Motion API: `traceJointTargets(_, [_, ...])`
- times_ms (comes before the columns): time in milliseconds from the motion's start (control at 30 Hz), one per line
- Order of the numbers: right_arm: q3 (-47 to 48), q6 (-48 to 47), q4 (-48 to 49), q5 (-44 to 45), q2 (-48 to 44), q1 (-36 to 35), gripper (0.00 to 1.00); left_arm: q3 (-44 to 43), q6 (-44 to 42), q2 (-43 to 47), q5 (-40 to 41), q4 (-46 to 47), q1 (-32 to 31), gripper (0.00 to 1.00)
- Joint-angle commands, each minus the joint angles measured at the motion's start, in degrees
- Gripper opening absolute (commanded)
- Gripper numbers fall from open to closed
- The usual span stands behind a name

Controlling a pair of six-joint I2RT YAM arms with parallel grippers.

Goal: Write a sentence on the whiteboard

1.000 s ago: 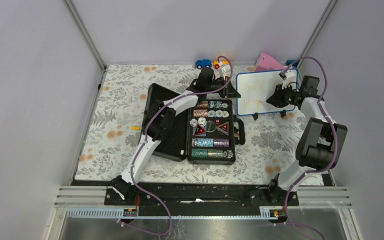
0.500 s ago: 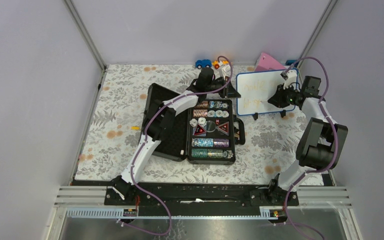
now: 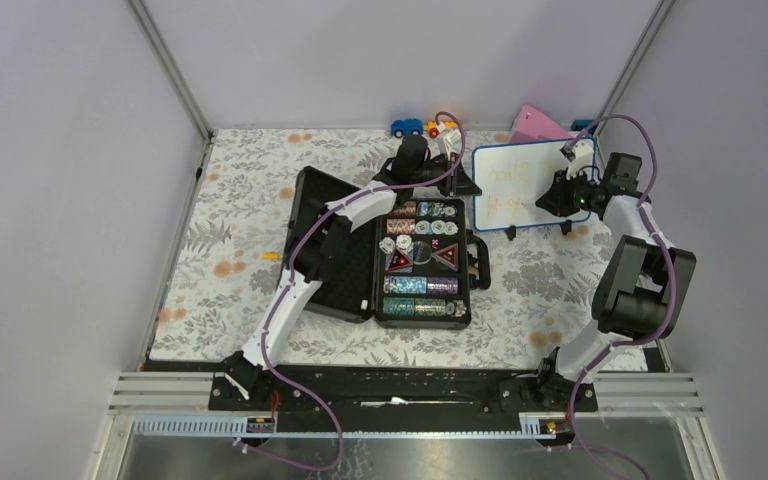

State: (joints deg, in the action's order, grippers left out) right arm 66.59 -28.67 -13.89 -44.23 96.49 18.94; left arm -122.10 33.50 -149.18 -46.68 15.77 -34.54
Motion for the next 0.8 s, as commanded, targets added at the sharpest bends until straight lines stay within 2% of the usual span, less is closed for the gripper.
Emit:
traceJointTargets(0, [-1.4,-2.1,0.6,1.3,-1.5,0.4,0.0,-0.3,-0.1,3.3,-0.4,-1.0,1.2,0.0])
traceJointTargets(533, [-4.8,-3.6,0.3,1.2,-3.6,0.4,0.0,-0.2,-0.2,3.3,-0.3,-1.1,1.1,0.0])
traceJointTargets(767, [-3.4,-4.1,-2.4,-0.4,-5.8,0.4,0.0,-0.2,-0.3,3.4,-0.4,-1.3,1.2,0.0])
